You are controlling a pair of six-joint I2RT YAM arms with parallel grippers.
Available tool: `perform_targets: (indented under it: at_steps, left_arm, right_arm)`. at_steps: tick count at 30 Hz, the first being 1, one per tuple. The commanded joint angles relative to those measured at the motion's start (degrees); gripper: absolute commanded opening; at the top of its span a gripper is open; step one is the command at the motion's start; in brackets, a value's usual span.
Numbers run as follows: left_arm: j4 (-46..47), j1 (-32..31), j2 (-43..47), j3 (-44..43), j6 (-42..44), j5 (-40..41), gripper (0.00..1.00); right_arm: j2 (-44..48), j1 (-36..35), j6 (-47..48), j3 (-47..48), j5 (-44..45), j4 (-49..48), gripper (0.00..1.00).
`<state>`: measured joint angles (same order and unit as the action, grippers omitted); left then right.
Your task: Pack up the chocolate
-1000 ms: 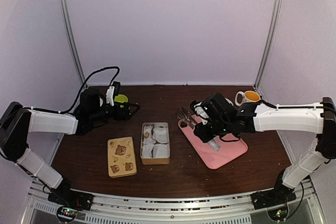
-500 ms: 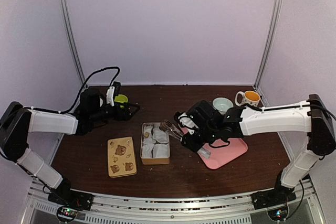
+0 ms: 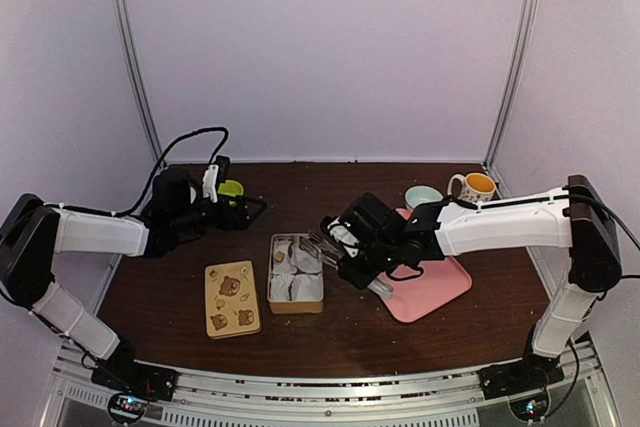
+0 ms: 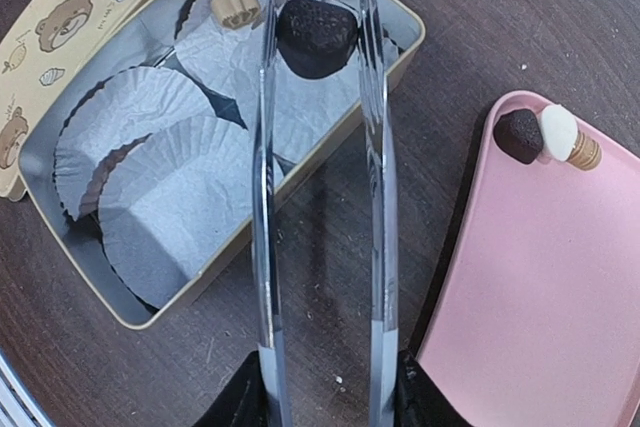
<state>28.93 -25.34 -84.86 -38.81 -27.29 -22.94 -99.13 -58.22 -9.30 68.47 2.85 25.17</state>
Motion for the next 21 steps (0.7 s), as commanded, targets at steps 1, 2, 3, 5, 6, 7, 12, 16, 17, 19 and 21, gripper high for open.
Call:
perform_targets:
  at_steps: [1, 2, 3, 5, 6, 7, 12, 16, 17, 19, 21]
  left_arm:
    - [1.9, -0.2, -0.5, -1.5, 0.4, -0.4, 0.95]
    - [1.9, -0.2, -0.5, -1.5, 0.4, -0.4, 0.95]
    - [1.9, -0.2, -0.5, -1.5, 0.4, -0.5, 0.95]
    - [1.9, -0.2, -0.5, -1.6, 0.4, -0.5, 0.95]
    - [1.9, -0.3, -0.5, -1.6, 0.4, -0.5, 0.95]
    - [1.9, -0.3, -0.5, -1.7, 0.3, -0.5, 0.95]
    - [1.8, -0.2, -0.6, -1.6, 0.4, -0.5, 0.95]
    - [1.7, -0.2, -0.6, -1.7, 0.5, -0.6, 0.95]
    - [1.7, -0.3, -0.6, -1.7, 0.4, -0.6, 0.94]
    - [1.7, -0.2, -0.7, -1.8, 0.4, -0.7, 0.95]
    - [1.8, -0.2, -0.7, -1.8, 0.2, -0.9, 0.95]
  right_arm:
    - [-0.5, -0.4, 0.2, 2.6, 4.2, 0.8, 0.39]
    - [-0.6, -0.3, 0.2, 2.9, 4.7, 1.0, 0.42]
    - [-0.7, -0.3, 0.3, 3.2, 4.9, 1.2, 0.43]
    - [-0.6, -0.3, 0.4, 3.2, 5.2, 1.4, 0.47]
    - [-0.4, -0.4, 0.3, 3.2, 5.3, 1.3, 0.48]
    - [-0.1, -0.4, 0.3, 3.1, 5.6, 1.2, 0.48]
    - [2.9, -0.1, -1.2, 1.1, 11.1, -0.7, 0.48]
    - [7.0, 1.6, -3.7, -2.3, 14.7, -2.7, 0.47]
    - [7.7, 2.0, -4.3, -3.0, 14.7, -3.1, 0.46]
    - [8.9, 3.0, -5.5, -4.4, 14.2, -3.4, 0.46]
    - [10.0, 4.0, -6.8, -5.8, 13.9, -3.6, 0.46]
